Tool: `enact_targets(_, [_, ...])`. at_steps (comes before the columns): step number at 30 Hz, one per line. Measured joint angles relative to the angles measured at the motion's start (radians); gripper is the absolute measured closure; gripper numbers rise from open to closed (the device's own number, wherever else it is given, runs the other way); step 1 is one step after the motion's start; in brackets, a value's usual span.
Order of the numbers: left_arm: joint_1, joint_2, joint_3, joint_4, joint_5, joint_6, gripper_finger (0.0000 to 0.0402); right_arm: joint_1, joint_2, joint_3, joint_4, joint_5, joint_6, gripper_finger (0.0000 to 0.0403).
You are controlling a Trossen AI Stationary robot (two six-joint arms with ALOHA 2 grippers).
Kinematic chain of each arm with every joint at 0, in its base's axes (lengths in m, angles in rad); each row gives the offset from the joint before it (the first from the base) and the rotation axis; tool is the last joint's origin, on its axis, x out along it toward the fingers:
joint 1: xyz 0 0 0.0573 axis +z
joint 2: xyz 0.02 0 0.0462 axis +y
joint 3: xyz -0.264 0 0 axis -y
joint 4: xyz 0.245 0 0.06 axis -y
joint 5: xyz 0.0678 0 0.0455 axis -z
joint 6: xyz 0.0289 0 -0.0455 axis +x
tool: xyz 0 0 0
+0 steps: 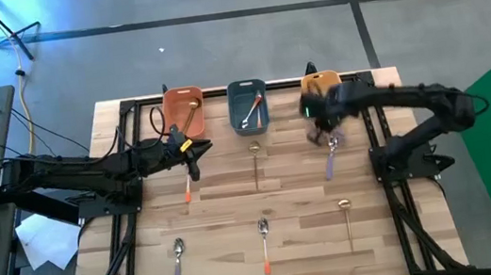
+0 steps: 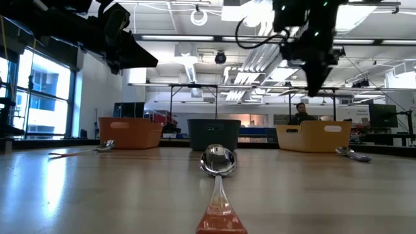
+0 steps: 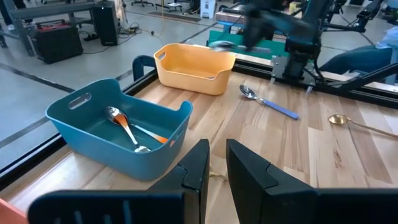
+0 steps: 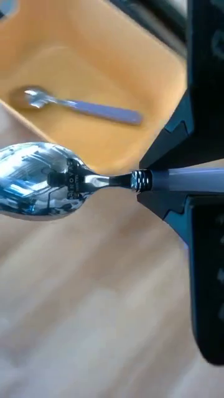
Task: Sort silverware by color (type)
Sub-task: Put the purple spoon into the yellow bin
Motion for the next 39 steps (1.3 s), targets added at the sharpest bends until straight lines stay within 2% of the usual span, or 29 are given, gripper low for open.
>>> enact_targets(6, [0.000,0.000,0.000,-0.001,0.000,0.002,0.0358,-0.340,0.059,0.001,0.148,-0.096,-0.264,0.0372])
enact_targets(12, [0.003,0.000,0.000,0.000,0.000,0.020,0.0358,-0.531,0.191,0.001,0.210,-0.196,-0.374,0.0371])
enact_targets(18, [0.003,0.000,0.000,-0.002,0.000,0.020,0.0358,-0.579,0.281,-0.003,0.217,-0.208,-0.394,0.0371])
enact_targets(31, [0.003,0.000,0.000,-0.004,0.000,0.002,0.0358,-0.595,0.415,-0.003,0.299,-0.216,-0.386,0.0366])
enact_targets(34, [0.003,0.000,0.000,-0.005,0.001,-0.006,0.0358,-0.595,0.416,-0.003,0.307,-0.212,-0.385,0.0346])
enact_targets(39, [0.003,0.000,0.000,-0.006,0.004,-0.028,0.0350,-0.594,0.379,0.031,0.283,-0.212,-0.380,0.0286])
